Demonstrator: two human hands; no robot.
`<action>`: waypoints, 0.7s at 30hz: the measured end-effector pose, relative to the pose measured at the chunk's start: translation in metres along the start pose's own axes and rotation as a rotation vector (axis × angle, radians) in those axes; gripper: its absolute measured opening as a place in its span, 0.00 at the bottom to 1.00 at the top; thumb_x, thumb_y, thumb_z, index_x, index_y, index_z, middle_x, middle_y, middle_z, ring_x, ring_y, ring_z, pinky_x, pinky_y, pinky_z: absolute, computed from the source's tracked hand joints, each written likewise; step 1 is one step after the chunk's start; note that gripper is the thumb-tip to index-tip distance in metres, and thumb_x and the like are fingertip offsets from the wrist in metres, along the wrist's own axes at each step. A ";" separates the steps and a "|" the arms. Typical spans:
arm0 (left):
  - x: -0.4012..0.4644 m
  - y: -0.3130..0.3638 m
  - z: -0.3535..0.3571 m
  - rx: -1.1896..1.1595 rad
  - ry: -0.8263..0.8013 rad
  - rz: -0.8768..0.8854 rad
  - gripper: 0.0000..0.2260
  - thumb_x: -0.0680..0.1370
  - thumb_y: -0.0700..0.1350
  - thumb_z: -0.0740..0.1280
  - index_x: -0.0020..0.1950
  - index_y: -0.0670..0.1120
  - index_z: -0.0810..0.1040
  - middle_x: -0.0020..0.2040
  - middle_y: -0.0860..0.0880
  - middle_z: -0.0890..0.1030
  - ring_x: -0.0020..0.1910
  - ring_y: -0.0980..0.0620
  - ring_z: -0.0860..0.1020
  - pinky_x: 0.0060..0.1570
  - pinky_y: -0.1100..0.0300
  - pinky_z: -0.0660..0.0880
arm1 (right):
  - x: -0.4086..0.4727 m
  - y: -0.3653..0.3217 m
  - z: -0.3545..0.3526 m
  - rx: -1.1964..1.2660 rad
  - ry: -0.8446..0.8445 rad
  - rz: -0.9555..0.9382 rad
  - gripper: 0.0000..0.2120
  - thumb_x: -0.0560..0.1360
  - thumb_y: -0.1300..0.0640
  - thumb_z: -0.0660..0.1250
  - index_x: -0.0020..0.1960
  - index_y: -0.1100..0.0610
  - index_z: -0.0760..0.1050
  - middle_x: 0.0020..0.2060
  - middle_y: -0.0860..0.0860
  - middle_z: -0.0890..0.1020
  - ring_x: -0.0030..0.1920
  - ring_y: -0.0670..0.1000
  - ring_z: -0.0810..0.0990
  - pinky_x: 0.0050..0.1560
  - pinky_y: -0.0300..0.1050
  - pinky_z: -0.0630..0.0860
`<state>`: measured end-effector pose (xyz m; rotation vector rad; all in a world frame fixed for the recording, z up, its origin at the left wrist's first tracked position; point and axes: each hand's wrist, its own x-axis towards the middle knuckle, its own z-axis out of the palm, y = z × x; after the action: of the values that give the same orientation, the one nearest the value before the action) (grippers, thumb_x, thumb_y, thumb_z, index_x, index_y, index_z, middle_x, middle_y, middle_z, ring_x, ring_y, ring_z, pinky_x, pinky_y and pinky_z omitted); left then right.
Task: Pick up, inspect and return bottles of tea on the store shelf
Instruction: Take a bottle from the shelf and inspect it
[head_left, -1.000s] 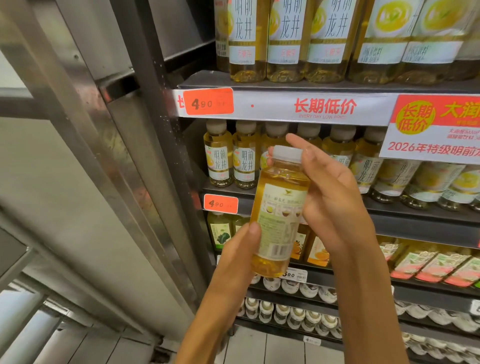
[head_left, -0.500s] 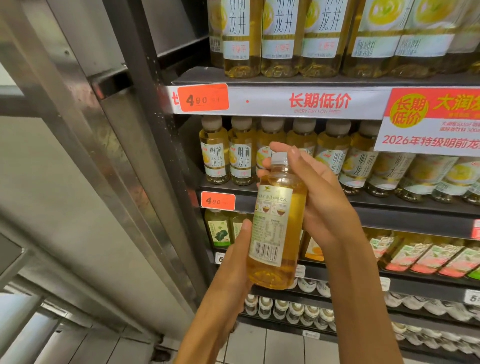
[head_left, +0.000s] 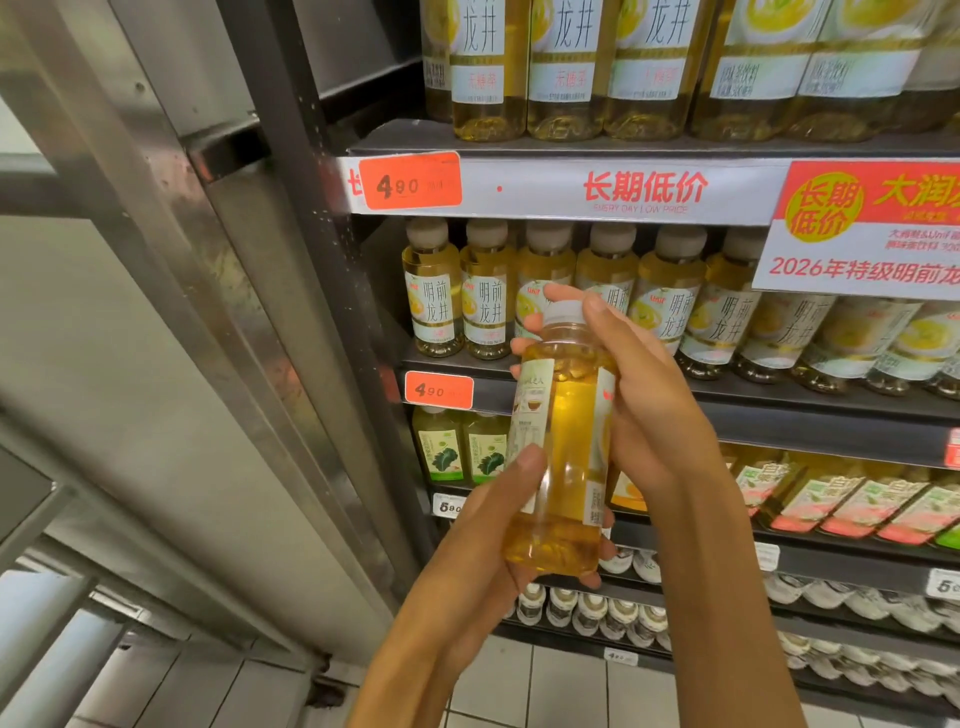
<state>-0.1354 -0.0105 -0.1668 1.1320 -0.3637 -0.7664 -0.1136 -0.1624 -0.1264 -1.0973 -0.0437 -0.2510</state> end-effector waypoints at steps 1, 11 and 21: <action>0.000 0.000 0.001 0.096 0.046 -0.007 0.30 0.68 0.66 0.69 0.62 0.48 0.76 0.49 0.44 0.84 0.46 0.48 0.83 0.43 0.57 0.80 | -0.001 0.000 0.000 -0.019 0.002 -0.005 0.19 0.74 0.47 0.63 0.61 0.55 0.76 0.48 0.53 0.85 0.52 0.54 0.84 0.50 0.48 0.81; -0.002 -0.005 -0.010 0.086 0.039 0.000 0.28 0.68 0.64 0.72 0.64 0.53 0.76 0.59 0.50 0.82 0.58 0.50 0.80 0.58 0.51 0.75 | -0.007 -0.005 0.000 -0.090 0.015 -0.086 0.12 0.76 0.55 0.65 0.58 0.56 0.75 0.41 0.51 0.83 0.47 0.53 0.82 0.53 0.52 0.78; 0.000 -0.002 -0.008 0.232 0.079 0.103 0.27 0.66 0.65 0.72 0.63 0.60 0.76 0.59 0.54 0.81 0.58 0.52 0.80 0.61 0.50 0.74 | -0.009 -0.009 0.002 -0.075 0.023 -0.096 0.14 0.75 0.53 0.65 0.59 0.56 0.74 0.48 0.52 0.85 0.48 0.50 0.83 0.45 0.43 0.80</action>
<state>-0.1312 -0.0059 -0.1718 1.3467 -0.4496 -0.5973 -0.1243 -0.1624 -0.1191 -1.1685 -0.0670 -0.3539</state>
